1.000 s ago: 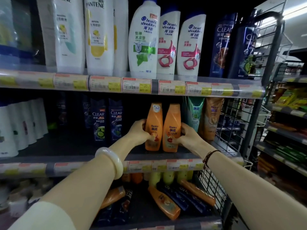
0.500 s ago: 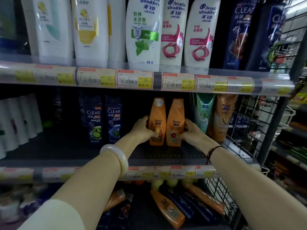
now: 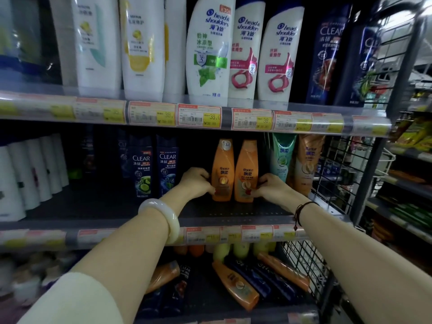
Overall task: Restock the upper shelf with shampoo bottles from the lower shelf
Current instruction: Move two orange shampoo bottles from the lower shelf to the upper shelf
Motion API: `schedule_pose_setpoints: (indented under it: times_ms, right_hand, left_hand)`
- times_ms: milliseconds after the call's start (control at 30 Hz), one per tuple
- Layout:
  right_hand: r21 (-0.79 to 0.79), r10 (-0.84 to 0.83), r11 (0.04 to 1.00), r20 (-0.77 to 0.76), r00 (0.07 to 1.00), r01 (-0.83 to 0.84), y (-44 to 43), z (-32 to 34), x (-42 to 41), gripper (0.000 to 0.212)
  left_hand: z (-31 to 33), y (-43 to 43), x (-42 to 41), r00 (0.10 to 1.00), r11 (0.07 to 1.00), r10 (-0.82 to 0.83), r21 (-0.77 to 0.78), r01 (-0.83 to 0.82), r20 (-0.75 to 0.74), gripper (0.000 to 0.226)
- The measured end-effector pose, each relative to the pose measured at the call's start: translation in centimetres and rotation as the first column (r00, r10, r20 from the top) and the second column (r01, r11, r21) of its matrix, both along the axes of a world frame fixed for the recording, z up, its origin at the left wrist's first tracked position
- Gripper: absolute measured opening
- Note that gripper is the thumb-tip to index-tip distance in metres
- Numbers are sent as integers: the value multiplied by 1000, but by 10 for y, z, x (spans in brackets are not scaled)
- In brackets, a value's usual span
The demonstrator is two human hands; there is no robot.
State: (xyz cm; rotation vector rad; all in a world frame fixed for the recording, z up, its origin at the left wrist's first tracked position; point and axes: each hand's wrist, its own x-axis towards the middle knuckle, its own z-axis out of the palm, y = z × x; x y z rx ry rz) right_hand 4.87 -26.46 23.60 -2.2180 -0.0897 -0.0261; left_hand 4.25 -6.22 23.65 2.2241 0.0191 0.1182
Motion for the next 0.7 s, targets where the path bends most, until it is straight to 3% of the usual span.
schedule_pose_setpoints:
  times_ms: [67, 233, 433, 700]
  right_hand:
    - [-102, -37, 994, 43, 998, 41, 2, 5, -13, 23]
    - [-263, -49, 961, 125, 991, 81, 17, 12, -48, 32]
    - [-273, 20, 962, 146, 989, 21, 43, 24, -85, 43]
    - [-302, 94, 952, 152, 984, -45, 67, 8, -127, 35]
  left_hand:
    - [1, 4, -9, 1000, 997, -4, 72, 3, 6, 52]
    - [10, 9, -40, 998, 977, -49, 209, 38, 48, 36]
    - [22, 22, -75, 989, 971, -79, 234, 47, 128, 36]
    - [-1, 37, -120, 982, 954, -110, 293, 61, 154, 36]
